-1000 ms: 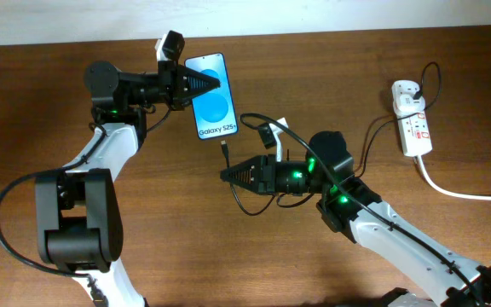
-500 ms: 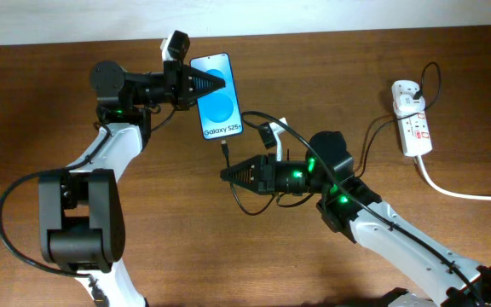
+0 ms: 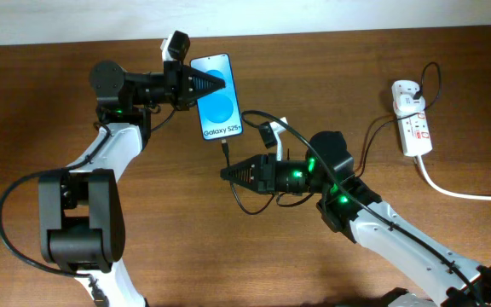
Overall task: Plug charger to phone and switch on socket
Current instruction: 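Push the USB-C plug upward into the phone held by left gripper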
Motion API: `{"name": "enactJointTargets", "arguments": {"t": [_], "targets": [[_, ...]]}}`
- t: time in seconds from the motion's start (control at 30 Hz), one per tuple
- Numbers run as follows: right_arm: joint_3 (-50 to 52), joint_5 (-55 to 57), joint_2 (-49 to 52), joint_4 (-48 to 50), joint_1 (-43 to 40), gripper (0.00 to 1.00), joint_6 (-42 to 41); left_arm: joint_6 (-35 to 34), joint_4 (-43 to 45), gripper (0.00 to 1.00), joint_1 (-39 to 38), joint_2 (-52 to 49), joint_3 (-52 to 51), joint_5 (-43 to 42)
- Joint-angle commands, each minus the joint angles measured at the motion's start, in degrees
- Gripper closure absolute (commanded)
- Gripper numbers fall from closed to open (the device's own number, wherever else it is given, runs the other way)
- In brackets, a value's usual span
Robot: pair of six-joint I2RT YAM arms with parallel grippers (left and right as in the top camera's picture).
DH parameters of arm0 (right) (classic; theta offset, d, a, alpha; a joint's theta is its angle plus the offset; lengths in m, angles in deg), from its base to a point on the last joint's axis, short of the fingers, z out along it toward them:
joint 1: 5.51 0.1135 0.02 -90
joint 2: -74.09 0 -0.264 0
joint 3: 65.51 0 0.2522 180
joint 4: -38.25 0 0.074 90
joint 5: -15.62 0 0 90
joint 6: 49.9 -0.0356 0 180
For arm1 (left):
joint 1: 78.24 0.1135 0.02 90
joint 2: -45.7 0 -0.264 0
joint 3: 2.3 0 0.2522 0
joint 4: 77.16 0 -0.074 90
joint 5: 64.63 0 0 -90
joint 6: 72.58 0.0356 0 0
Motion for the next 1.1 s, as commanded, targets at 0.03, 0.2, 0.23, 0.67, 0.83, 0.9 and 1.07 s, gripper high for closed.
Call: {"name": "enactJointTargets", "arguments": {"t": [0.03,0.2,0.23,0.67,0.83,0.9,1.07], "targets": [[-0.4,0.5,0.1,0.3,-0.8,0.96,0.6,0.7,0.5,1.0,0.1,0.6,0.7,-0.4],[-0.4,0.5,0.1,0.5,-1.4,0.96,0.6,0.7,0.5,1.0,0.0,0.6,0.7,-0.4],[-0.4,0.5,0.1,0.5,-1.4,0.96,0.6,0.7,0.5,1.0,0.0,0.6,0.7,-0.4],[-0.4,0.3,0.1,0.4,-1.2,0.96,0.6,3.1,0.5,1.0,-0.3,0.6,0.7,1.4],[-0.4,0.3,0.1,0.4,-1.2,0.96,0.6,2.8,0.5,1.0,-1.3,0.6,0.7,3.1],[-0.4,0.3,0.1,0.4,-1.2,0.96,0.6,2.2,0.5,1.0,-1.3,0.6,0.7,2.3],[-0.4,0.3,0.1,0.4,-1.3,0.96,0.6,1.8,0.5,1.0,-1.3,0.6,0.7,0.0]]}}
